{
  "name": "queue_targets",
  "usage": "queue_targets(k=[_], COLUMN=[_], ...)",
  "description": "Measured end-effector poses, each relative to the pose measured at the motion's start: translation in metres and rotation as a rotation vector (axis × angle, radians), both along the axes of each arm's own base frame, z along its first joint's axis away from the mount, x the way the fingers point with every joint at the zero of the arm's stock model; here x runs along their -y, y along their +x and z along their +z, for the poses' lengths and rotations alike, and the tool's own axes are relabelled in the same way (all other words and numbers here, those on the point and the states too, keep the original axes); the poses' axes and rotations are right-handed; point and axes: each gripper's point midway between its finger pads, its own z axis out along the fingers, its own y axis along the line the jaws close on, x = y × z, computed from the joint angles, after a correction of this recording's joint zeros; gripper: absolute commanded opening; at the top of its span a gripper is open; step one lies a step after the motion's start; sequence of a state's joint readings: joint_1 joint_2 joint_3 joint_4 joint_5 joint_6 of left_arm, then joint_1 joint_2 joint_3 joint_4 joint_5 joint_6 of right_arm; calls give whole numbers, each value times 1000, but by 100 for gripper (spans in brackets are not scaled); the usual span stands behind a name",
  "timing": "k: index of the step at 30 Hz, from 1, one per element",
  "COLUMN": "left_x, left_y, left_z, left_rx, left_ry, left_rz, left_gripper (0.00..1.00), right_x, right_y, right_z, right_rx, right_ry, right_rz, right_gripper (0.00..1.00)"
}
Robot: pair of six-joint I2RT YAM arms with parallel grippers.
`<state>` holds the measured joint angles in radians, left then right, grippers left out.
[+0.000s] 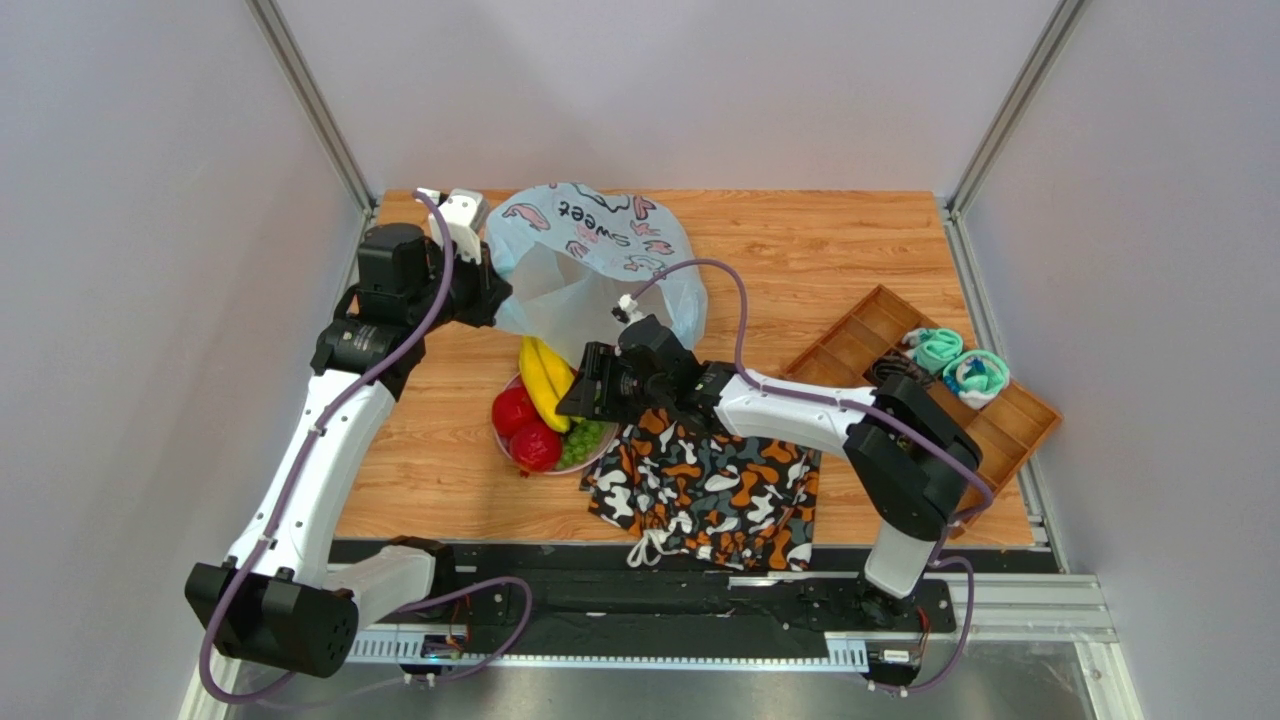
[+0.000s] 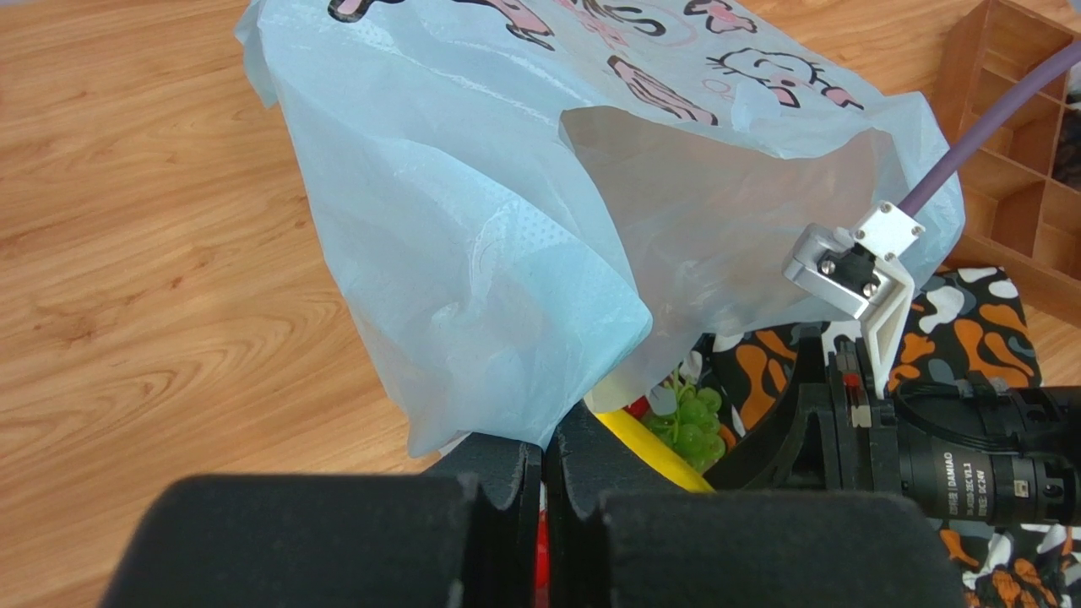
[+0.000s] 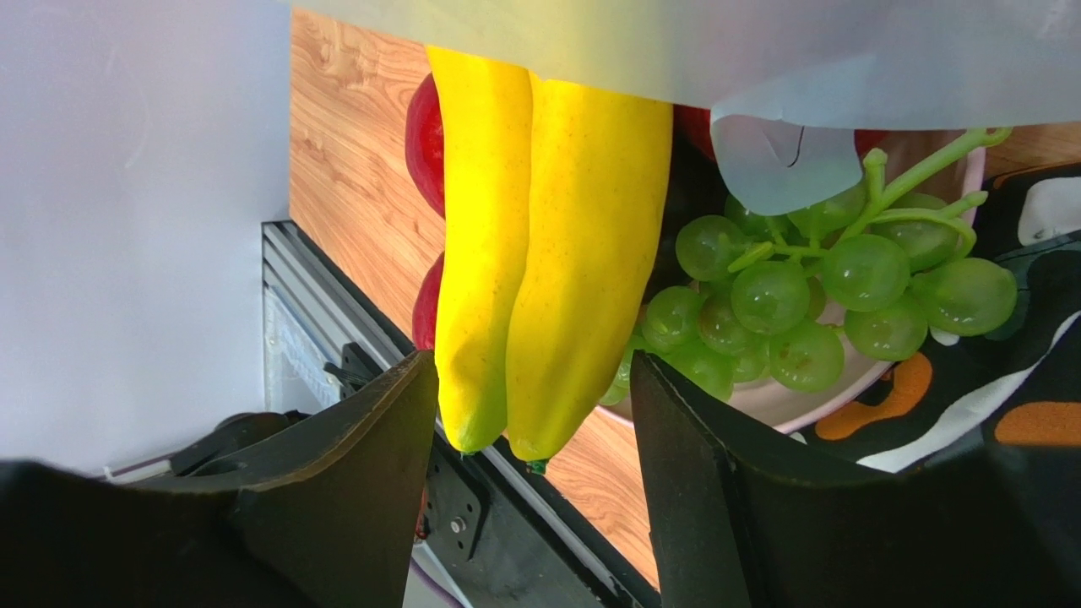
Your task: Place the fruits into the plastic bag
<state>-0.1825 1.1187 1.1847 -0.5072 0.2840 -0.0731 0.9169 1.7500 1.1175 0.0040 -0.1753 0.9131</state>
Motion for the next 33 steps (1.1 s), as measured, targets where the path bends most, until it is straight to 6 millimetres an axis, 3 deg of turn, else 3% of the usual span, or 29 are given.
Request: queue_targets(k=[12,25,33], left_x=[0,0,1], left_y=[0,0,0], left_z=[0,0,0], left_rx=[0,0,0], left_ry=[-1,-1,-2], left_rz=[-3,-3,-4], left_gripper=[0,0,0], right_x=[-8,-10,-13], right_y=[3,6,7], right_z=[-7,-2,3], right_rx=[-65,-83,-87], right_ry=[46,78,106], right_rz=[-6,-20,-23], right_gripper=[56,35,11])
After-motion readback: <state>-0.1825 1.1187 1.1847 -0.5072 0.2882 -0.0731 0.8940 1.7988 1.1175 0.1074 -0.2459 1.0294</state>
